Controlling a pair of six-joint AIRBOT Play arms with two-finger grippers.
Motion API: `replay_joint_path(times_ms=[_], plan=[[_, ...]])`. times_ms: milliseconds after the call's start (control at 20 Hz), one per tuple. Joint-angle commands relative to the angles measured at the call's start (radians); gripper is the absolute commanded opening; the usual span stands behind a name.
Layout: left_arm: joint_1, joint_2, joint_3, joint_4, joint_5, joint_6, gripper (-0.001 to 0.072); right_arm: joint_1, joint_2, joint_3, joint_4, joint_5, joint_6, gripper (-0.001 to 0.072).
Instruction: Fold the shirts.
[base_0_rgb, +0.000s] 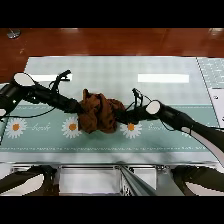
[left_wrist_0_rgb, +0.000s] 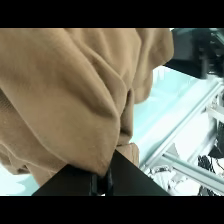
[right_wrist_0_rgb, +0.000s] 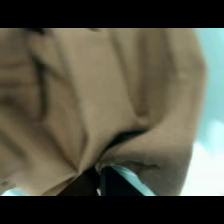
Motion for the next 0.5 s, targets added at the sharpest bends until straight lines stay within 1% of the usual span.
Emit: replay_joint_path(times_ms=[0, 50, 150, 200, 300, 350, 450], plan=[[0.03, 0.05, 0.099, -0.003, 0.004, -0.026, 0.0027, -0.085, 0.076, 0.155, -0.126, 0.083, -0.025, 0.0024], [0.047, 0.077, 0.161, -0.003, 0.021, -0.043, 0.0027, -0.134, 0.122, 0.235, -0.178, 0.107, -0.004, 0.0023], [0.072, 0.121, 0.315, -0.008, 0.115, -0.138, 0.0027, -0.23, 0.203, 0.436, -0.258, 0.129, 0.018, 0.0023], [0.074, 0.131, 0.407, -0.01, 0.135, -0.168, 0.0027, -0.27, 0.235, 0.55, -0.28, 0.151, 0.016, 0.0023], [0.076, 0.141, 0.594, 0.014, 0.072, -0.175, 0.0027, -0.316, 0.298, 0.761, -0.351, 0.233, -0.003, 0.0024], [0.076, 0.15, 0.672, 0.071, 0.03, -0.191, 0.0027, -0.322, 0.338, 0.848, -0.412, 0.282, -0.006, 0.0023], [0.076, 0.187, 0.786, 0.229, -0.042, -0.247, 0.0027, -0.322, 0.426, 0.948, -0.519, 0.361, -0.011, 0.0023]])
